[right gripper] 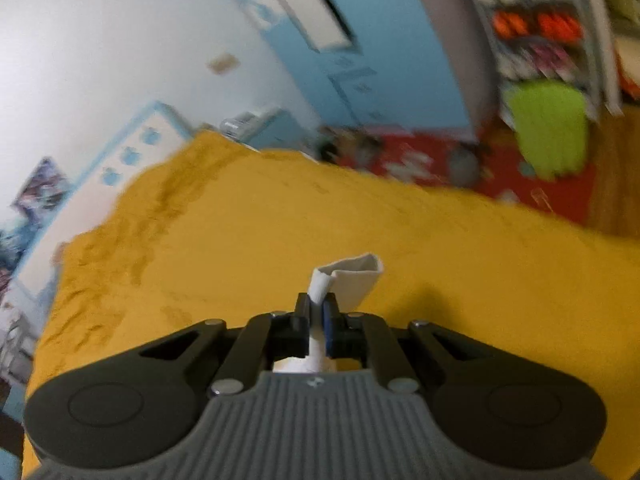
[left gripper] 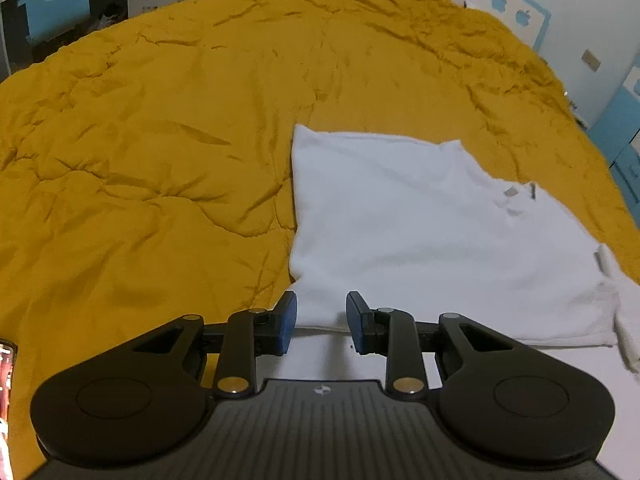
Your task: Fold small clothes
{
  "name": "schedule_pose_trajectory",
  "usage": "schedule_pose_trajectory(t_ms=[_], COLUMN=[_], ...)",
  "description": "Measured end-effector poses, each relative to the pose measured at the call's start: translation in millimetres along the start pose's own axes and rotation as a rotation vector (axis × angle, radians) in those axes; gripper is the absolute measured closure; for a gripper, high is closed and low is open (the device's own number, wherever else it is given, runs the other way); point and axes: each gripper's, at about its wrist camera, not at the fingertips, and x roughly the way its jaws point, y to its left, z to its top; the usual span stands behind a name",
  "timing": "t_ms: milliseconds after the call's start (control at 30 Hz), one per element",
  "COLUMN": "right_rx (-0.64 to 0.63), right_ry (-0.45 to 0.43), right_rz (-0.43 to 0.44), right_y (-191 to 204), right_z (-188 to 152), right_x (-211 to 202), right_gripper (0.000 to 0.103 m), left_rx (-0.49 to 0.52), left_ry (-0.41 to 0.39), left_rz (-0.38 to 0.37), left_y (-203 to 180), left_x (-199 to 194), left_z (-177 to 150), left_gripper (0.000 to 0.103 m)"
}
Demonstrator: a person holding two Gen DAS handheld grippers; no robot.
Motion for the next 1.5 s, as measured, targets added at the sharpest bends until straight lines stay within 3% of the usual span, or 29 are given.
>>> schedule_pose_trajectory(t_ms=[233, 367, 500, 667, 933, 1167, 1333, 1400, 1433, 1500], right_rx=[-0.261, -0.379, -0.466, -0.497, -0.516, -0.609, -0.616, -0.621, -0.605, -0.566], right_ry=[-0.166, -0.189, -0.121, -0.009, 0.193, 0.378, 0.531, 0.575, 0.612, 0.672], right_rz=[0.203, 0.315, 0.397, 0.499, 0.532, 0.484, 0.529, 0.545, 0.559, 0.598], right_y=[179.6, 272.1, 348.0, 409.0, 453.6, 441.9, 426.0, 420.5, 417.3, 414.5], right_z=[32.8, 27.5, -16.5, -97.8, -274.9, -440.1, -504.4, -519.9, -526.5, -530.9], right_x=[-95.0, -137.0, -151.8, -154.0, -131.8, -80.5, -51.0, -45.8, -43.2, -36.5], right_gripper=[0.103, 0.103, 0.103, 0.103, 0.102, 0.102, 0.101, 0.094, 0.086, 0.084], left_rx=[-0.022, -0.040, -0.045, -0.019, -0.047, -0.089, -0.108, -0.116, -0.118, -0.114], left_ry=[-0.051, -0.070, -0.089, -0.109, -0.144, -0.115, -0.104, -0.104, -0.101, -0.095], left_rz=[-0.078, -0.123, -0.149, -0.166, -0.207, -0.236, -0.276, -0.298, -0.308, -0.320], left_y=[15.0, 24.5, 33.1, 43.5, 68.8, 89.4, 95.4, 95.8, 94.9, 91.4], left_x=[-25.8, -36.1, -45.6, -55.0, -64.1, -43.6, -30.4, -25.7, -22.2, -16.3], left_z=[-1.4, -3.9, -1.6, 10.1, 22.1, 13.8, 15.4, 15.6, 16.9, 19.0], left_gripper=[0.069, 0.069, 0.069, 0.069, 0.069, 0.069, 0.069, 0.069, 0.065, 0.062])
